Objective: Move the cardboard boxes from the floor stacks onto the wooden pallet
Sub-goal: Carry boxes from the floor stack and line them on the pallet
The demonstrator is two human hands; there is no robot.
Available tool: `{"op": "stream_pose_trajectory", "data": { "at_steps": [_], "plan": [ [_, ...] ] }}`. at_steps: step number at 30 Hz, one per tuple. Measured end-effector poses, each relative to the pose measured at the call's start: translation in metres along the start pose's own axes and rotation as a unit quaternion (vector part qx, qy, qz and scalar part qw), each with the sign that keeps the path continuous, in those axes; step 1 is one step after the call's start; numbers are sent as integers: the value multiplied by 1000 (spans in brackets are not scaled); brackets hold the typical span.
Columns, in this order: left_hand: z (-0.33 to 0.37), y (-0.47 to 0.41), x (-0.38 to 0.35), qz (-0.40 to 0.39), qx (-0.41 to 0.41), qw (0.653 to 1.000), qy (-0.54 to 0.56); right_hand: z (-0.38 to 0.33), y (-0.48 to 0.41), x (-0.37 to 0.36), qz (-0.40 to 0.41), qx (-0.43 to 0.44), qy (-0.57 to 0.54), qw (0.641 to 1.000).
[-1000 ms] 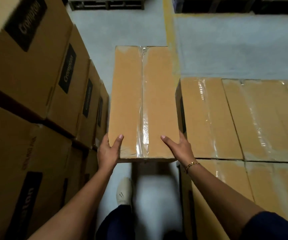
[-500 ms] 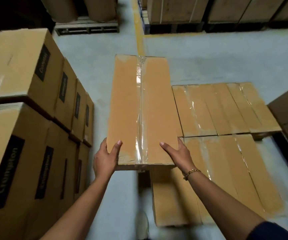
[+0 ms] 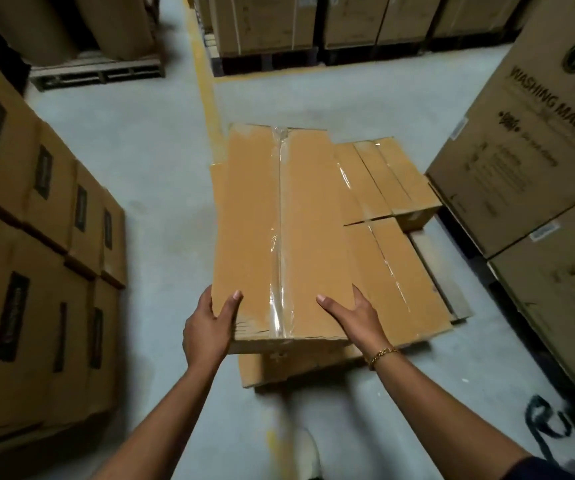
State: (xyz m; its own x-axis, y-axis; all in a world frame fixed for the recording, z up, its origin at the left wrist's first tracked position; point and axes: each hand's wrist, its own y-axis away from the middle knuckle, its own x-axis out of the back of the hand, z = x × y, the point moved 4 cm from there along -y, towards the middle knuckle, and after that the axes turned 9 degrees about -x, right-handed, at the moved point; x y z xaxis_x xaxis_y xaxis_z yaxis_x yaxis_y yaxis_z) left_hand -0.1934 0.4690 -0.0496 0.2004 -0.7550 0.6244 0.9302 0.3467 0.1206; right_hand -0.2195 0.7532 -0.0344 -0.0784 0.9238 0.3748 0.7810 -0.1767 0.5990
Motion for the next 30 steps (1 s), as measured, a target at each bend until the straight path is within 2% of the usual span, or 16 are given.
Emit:
{"op": "stream_pose_trajectory", "data": {
  "at_steps": [5,10,17,22,30],
  "plan": [
    [56,66,-83,-40,18,999,-1,67,9,108,35,-3,-21,999],
    [137,129,-190,-51,17,999,-5,133,-8,240,37,3,-32,999],
    [237,207,-342,-73,21,997,13,211,-33,422,52,-4,-1,999],
    [286,234,-410,-82,28,996,14,246,-49,501,57,-17,2,998],
    [332,225,-500,-99,25,995,20,274,-110,577,60,-22,-6,998]
  ]
}}
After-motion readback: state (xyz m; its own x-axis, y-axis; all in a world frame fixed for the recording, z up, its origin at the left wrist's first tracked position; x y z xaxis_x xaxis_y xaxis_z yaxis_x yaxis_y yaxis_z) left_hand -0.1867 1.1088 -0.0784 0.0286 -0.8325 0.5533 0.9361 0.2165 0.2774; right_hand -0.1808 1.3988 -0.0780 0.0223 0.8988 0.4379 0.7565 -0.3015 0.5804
